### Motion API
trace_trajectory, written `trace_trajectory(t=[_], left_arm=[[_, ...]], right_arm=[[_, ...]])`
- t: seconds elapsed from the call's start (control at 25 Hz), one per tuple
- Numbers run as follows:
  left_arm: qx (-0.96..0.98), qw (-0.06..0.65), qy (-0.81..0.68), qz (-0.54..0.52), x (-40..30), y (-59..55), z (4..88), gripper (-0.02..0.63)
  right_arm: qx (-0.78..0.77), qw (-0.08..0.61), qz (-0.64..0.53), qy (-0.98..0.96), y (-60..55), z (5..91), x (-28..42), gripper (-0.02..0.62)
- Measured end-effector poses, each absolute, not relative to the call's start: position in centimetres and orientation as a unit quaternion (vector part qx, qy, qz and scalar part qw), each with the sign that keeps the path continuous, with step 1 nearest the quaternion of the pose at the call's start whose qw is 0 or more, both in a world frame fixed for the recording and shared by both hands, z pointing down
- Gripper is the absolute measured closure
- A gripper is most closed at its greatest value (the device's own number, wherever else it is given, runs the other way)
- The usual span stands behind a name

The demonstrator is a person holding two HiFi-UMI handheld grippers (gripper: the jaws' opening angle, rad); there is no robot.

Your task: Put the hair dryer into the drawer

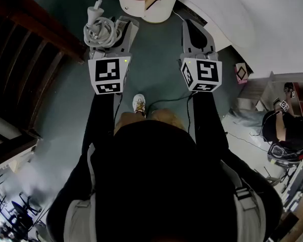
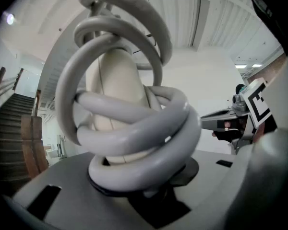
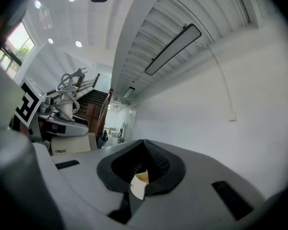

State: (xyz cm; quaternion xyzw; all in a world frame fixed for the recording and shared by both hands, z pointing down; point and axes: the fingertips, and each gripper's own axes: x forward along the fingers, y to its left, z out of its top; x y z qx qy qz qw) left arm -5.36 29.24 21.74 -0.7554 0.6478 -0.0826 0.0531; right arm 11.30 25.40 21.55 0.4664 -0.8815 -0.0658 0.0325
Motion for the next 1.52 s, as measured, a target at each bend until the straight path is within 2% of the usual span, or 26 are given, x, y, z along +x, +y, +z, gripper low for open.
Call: trace_trajectory(t=[0.36, 0.68, 1.0, 1.52], left_arm=[[-0.750, 0.056, 0.653, -0.091, 0.3, 33.4, 22.5, 0.422], [-0.755, 0.065, 0.645, -0.095, 2.4, 35.3, 22.4, 0.422], [-0.758, 0.073, 0.640, -0.100, 0.7, 33.6, 22.1, 0.422], [-0.771, 0.064, 0.628, -0.085, -5.1, 21.5, 22.7, 0.422]], right_arm=[[0.457, 0.045, -0.084, -0.885, 29.7, 22.0, 16.2, 0.569], [0.453, 0.034, -0.079, -0.887, 31.4, 22.0, 18.0, 0.569], [0.455, 0.031, -0.078, -0.887, 29.6, 22.4, 16.3, 0.569], [0.476, 0.036, -0.087, -0.875, 18.3, 22.0, 11.1, 0.569]])
